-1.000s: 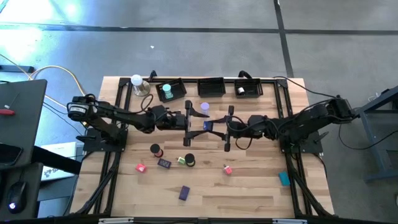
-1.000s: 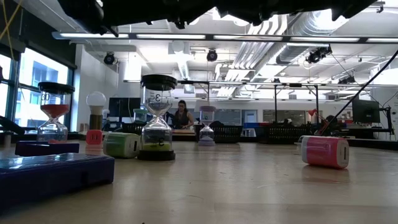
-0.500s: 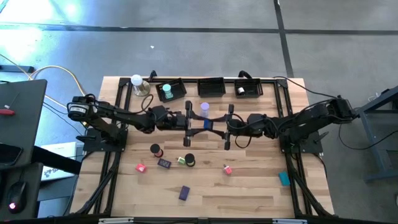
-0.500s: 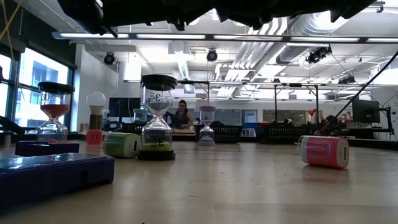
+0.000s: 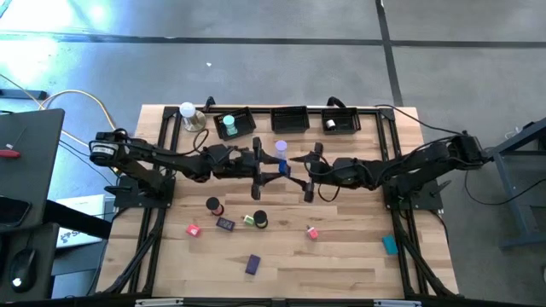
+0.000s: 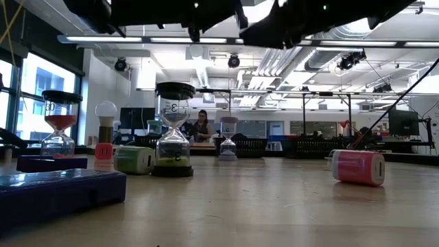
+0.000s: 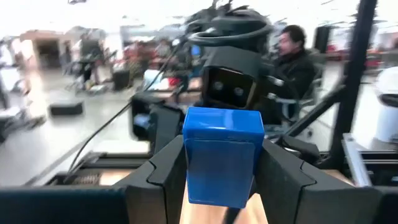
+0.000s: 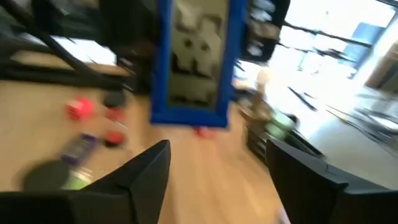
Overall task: Pick & Place Office items
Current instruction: Put the dark blue digital clock into the middle black bin
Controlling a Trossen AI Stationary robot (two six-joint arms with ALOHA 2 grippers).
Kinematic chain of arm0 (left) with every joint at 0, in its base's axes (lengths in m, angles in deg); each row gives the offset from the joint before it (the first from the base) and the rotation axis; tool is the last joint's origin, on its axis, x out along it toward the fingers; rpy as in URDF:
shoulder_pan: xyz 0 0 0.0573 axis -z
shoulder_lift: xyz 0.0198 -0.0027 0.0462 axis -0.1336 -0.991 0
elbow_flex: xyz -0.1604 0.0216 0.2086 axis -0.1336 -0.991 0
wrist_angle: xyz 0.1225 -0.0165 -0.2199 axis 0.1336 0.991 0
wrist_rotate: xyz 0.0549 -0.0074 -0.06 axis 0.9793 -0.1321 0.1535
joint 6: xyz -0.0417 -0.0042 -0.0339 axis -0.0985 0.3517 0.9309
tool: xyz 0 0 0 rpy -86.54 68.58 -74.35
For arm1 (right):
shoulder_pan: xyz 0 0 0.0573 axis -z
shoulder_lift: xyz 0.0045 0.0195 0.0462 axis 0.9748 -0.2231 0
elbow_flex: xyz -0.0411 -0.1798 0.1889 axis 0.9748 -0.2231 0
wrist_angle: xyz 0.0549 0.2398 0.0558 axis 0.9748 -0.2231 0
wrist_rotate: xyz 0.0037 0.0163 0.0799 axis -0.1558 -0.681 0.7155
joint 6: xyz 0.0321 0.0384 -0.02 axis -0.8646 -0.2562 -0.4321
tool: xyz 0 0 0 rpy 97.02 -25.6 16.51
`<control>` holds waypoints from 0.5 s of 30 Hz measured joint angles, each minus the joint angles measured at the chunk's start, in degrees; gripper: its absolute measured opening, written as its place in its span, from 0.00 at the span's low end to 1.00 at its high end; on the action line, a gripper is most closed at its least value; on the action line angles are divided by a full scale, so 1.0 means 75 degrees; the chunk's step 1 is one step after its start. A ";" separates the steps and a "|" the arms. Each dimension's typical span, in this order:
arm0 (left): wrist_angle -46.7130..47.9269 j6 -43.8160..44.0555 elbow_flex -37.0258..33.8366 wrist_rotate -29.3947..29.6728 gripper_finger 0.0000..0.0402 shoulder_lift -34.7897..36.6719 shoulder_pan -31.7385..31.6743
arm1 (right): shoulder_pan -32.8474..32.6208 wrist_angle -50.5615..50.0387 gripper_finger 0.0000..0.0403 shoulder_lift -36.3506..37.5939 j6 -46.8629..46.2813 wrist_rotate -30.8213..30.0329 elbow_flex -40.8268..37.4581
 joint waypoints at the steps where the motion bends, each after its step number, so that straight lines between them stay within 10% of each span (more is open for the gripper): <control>1: 0.0248 0.0106 0.0005 0.0045 0.36 0.0091 -0.0052 | -0.0029 -0.0169 0.64 0.0000 -0.0004 -0.0329 0.0000; 15: 0.6632 0.0229 0.3268 0.0292 0.36 -0.0234 -0.1507 | -0.0240 -0.1376 0.66 0.0000 -0.0740 -0.1742 0.0003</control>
